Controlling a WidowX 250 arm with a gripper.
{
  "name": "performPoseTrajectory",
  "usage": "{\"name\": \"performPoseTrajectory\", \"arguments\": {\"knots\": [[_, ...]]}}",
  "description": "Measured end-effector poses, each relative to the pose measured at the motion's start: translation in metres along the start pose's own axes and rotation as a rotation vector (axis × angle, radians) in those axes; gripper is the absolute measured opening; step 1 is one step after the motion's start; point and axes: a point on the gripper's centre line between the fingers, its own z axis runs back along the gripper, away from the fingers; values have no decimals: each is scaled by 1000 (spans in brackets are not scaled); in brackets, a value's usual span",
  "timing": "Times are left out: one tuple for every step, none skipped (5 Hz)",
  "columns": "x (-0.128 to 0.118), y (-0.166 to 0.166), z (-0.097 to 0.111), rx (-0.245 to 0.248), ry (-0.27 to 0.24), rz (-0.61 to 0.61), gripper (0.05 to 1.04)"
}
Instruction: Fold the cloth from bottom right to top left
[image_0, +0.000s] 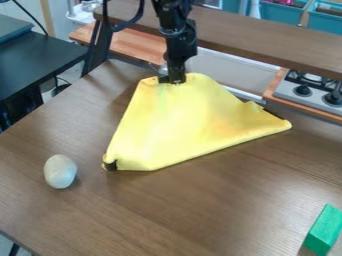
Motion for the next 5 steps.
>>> {"name": "performPoseTrajectory", "arguments": {"knots": [[0, -1, -6, -14, -19, 3, 241], [-6, 3, -8, 10, -7, 17, 507], [-8, -3, -15, -2, -6, 14, 816], [-12, -13, -24, -26, -2, 8, 1005], [-4, -17, 3, -31, -28, 8, 1003]]}}
